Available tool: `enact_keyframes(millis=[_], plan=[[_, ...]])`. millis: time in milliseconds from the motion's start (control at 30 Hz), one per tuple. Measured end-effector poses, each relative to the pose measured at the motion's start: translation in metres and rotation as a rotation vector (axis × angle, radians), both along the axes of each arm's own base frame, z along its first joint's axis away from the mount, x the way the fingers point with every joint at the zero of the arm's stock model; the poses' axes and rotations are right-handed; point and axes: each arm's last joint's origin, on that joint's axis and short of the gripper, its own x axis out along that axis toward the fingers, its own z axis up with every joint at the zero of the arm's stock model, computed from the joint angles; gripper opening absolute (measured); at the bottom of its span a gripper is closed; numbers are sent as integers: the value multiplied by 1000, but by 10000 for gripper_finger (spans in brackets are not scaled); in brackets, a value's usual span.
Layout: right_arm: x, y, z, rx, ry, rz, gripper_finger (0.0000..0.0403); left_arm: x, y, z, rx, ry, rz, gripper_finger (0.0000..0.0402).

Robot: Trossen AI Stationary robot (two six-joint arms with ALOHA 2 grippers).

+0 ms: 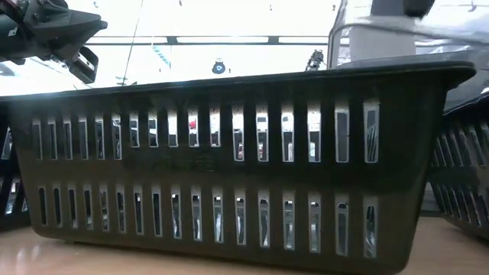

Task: Stack baskets by color
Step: Stack the right transparent black bin on top of the left transparent black bin

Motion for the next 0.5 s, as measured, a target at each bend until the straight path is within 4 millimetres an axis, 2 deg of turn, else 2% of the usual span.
enact_keyframes(millis=[267,500], plan=[[-1,-6,-28,29,43,-2,10,0,0,0,0,0,0,33],[-2,-8,-34,53,71,-33,30,0,0,0,0,0,0,30]])
